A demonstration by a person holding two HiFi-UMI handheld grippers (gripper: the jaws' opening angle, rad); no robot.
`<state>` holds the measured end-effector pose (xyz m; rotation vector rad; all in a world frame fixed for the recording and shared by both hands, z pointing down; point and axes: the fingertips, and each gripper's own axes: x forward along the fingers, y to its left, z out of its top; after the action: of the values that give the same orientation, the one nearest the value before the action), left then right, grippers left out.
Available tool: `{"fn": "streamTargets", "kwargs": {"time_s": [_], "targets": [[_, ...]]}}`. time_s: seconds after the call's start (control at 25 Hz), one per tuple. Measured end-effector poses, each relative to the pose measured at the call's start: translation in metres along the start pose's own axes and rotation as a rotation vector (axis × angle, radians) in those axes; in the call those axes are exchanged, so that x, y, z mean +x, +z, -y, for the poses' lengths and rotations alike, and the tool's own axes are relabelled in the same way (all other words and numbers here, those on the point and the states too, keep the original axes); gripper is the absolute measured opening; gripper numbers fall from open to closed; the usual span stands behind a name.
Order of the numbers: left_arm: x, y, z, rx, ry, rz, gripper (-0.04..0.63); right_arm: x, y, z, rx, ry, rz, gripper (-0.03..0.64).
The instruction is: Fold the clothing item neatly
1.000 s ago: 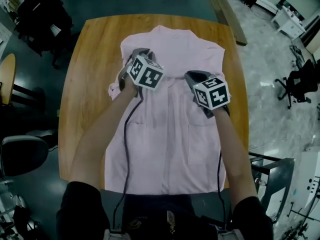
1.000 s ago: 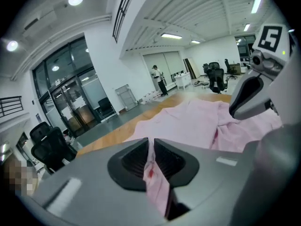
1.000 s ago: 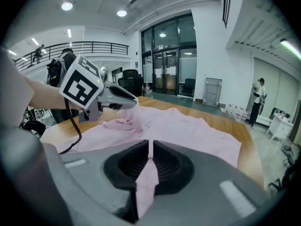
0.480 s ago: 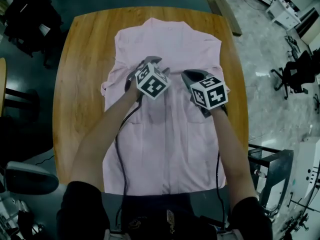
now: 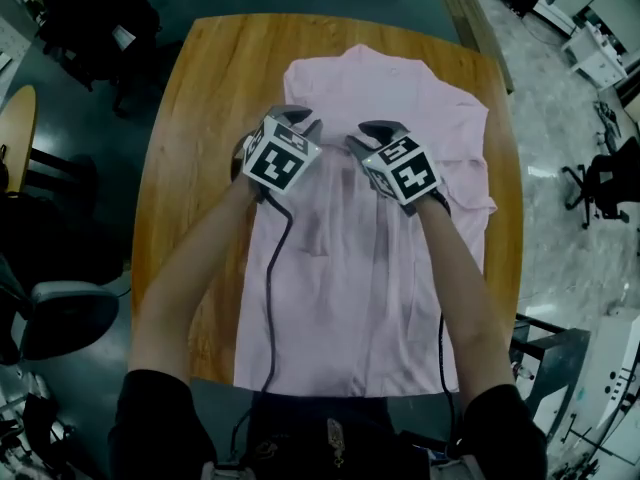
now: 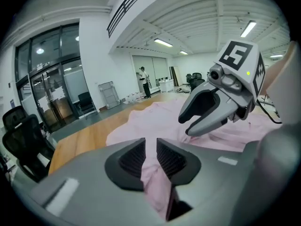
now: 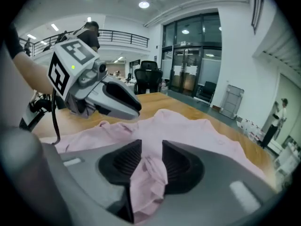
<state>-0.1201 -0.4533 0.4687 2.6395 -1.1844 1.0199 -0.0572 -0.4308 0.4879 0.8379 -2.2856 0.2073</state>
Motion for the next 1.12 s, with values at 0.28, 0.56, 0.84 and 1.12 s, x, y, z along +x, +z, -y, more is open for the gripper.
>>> {"fn": "streamTargets", "kwargs": {"time_s": [0.28,0.56,0.84,1.12], "targets": [[-0.014,-0.038,-0.04,-0.077,0.007,-0.036,0.008,0.067,0.012,-0.035,-0.234,0.014,-0.141,0.209],[0.01,-0.042,-0.046,-0.059,0.016,-0.072,0.008,0.05,0.028,-0.013,-0.056,-0.063,-0.053,0.017],[0.049,-0.066,-0.028,-0.043,0.018,-0.207,0.008,-0.034,-0.001,0.072,0.505,-0.167,0.194,0.017],[0.065,-0.079,-0.021,-0.012,0.062,-0.298,0.008,-0.081,-0.103,0.113,0.781,-0.284,0.165,0.024]]}}
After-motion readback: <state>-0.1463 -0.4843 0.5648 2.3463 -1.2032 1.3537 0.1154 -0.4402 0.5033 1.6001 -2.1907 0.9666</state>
